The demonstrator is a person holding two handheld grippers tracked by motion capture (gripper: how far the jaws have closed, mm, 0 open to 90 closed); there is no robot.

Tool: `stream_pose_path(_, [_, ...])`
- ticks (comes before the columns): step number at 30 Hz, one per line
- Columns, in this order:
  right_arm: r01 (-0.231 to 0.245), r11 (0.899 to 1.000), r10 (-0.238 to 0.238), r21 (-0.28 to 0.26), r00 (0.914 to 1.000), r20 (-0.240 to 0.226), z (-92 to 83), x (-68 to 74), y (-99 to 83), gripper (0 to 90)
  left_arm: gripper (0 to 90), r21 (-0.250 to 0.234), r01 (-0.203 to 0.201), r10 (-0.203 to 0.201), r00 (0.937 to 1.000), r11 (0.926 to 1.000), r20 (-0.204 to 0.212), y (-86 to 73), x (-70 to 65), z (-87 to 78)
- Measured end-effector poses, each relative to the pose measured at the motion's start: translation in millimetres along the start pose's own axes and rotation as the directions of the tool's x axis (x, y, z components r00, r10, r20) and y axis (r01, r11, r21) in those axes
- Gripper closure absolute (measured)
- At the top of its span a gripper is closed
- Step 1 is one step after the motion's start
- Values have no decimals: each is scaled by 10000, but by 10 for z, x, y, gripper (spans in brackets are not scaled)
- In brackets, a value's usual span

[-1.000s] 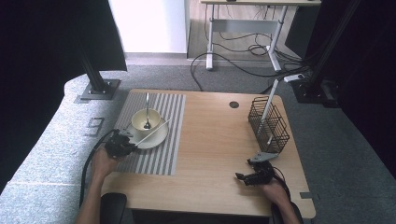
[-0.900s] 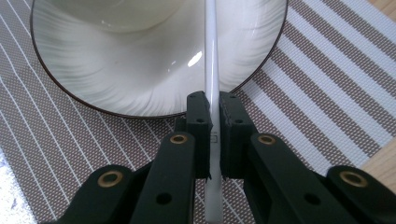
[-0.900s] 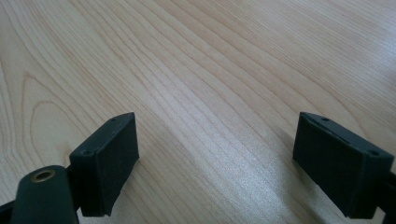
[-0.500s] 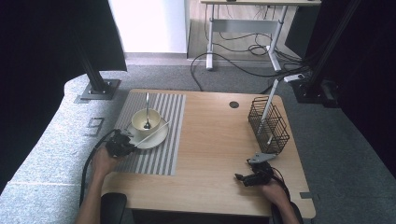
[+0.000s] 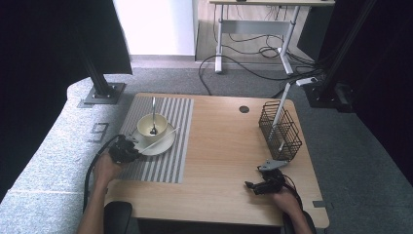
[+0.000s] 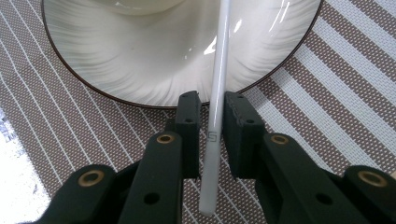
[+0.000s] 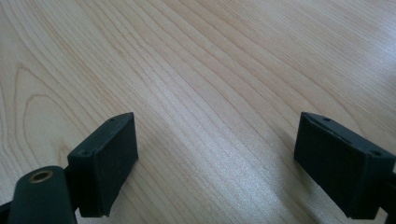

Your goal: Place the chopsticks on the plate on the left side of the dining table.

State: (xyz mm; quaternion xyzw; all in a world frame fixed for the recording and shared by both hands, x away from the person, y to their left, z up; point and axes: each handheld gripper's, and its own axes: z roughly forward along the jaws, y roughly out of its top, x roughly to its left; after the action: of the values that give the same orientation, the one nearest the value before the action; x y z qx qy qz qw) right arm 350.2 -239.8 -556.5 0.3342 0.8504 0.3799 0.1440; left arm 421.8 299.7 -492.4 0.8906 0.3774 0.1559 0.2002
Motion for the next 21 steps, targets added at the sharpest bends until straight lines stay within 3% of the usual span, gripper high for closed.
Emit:
stream_pose_path(6, [0, 10000, 0, 1, 10000, 0, 0, 0, 0, 128, 663, -415, 220, -221, 9998, 9989, -10, 12, -6, -60])
stream_pose_path(8, [1, 10000, -1, 3, 10000, 2, 0, 0, 0, 128, 572, -615, 306, -302, 9995, 9976, 87, 22, -28, -81])
stream_pose_path(9, [1, 10000, -1, 3, 10000, 2, 0, 0, 0, 128, 572, -684, 327, -320, 9994, 9971, 122, 29, -42, -91])
stream_pose_path(10, [-3, 10000, 3, 7, 10000, 6, 0, 1, 0, 128, 503, -773, 352, -341, 9993, 9964, 150, 36, -57, -98])
stream_pose_path(11, [-3, 10000, 3, 7, 10000, 6, 0, 1, 0, 128, 503, -867, 408, -390, 9990, 9954, 228, 42, -74, -105])
stream_pose_path(13, [-13, 10000, 13, 4, 10000, 8, 1, 3, 1, 128, 419, -1175, 594, -532, 9970, 9913, 557, 50, -108, -105])
stream_pose_path(14, [-10, 10000, 10, 5, 10000, 8, 1, 3, 1, 128, 339, -1497, 880, -744, 9928, 9848, 938, 58, -149, -90])
stream_pose_path(15, [-10, 10000, 10, 5, 10000, 8, 1, 3, 1, 128, 299, -1497, 880, -744, 9928, 9848, 938, 58, -149, -90])
stream_pose_path(16, [7, 10000, -7, 11, 10000, 10, 0, 2, 0, 128, 299, -1617, 1011, -832, 9900, 9817, 1139, 64, -171, -77])
stream_pose_path(19, [-7, 10000, 7, 7, 10000, 10, 1, 3, 1, 127, 184, -1894, 1058, -774, 9854, 9762, 1515, 66, -238, -26])
stream_pose_path(20, [11, 10000, -11, 13, 10000, 11, 1, 2, 0, 127, 139, -2072, 1203, -848, 9813, 9709, 1726, 62, -282, 14])
stream_pose_path(21, [11, 10000, -11, 13, 10000, 11, 1, 2, 0, 127, 136, -2072, 1203, -848, 9813, 9709, 1726, 62, -282, 14])
